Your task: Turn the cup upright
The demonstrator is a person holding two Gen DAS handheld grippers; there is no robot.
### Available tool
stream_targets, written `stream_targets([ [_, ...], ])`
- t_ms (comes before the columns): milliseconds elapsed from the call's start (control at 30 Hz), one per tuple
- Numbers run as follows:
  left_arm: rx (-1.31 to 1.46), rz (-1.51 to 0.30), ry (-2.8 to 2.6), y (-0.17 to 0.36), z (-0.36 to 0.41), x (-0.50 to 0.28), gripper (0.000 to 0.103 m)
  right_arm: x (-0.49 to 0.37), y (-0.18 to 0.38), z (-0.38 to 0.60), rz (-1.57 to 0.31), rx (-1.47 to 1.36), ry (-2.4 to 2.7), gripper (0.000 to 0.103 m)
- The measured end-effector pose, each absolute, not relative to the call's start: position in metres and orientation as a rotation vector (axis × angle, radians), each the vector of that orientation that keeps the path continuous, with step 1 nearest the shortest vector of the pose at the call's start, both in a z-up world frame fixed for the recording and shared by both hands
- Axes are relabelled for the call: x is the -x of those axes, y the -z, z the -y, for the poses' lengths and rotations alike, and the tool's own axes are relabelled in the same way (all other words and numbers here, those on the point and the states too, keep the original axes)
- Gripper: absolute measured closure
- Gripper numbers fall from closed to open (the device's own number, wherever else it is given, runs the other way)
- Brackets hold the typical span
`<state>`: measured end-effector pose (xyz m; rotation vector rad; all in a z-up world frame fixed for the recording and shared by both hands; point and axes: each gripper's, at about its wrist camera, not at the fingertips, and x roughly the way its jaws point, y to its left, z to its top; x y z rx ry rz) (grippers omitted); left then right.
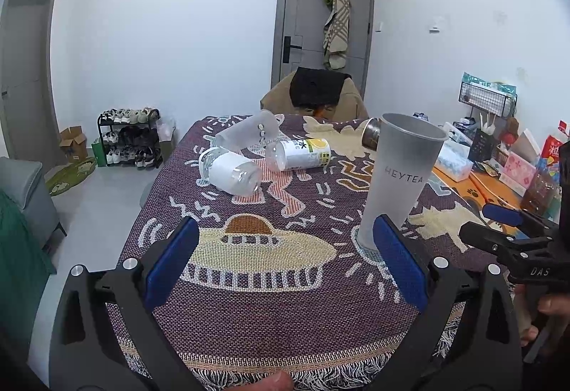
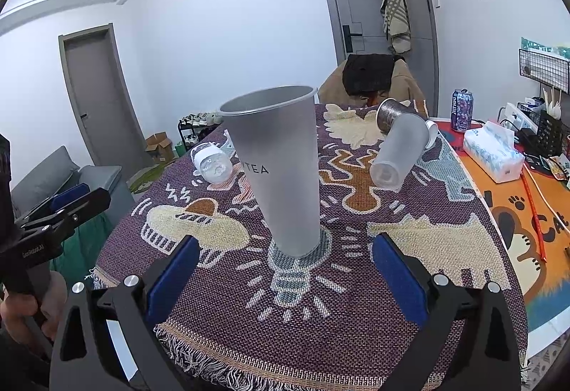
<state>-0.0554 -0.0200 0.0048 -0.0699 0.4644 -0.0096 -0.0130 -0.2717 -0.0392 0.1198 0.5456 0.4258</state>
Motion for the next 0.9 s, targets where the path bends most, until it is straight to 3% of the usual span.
stream_targets([
  [900, 0.069, -0.471, 0.013, -0.0027, 0.0246, 0.0544, 0.006, 0.0125, 0.0423, 0.2732, -0.553, -0.122, -0.419, 0.008],
])
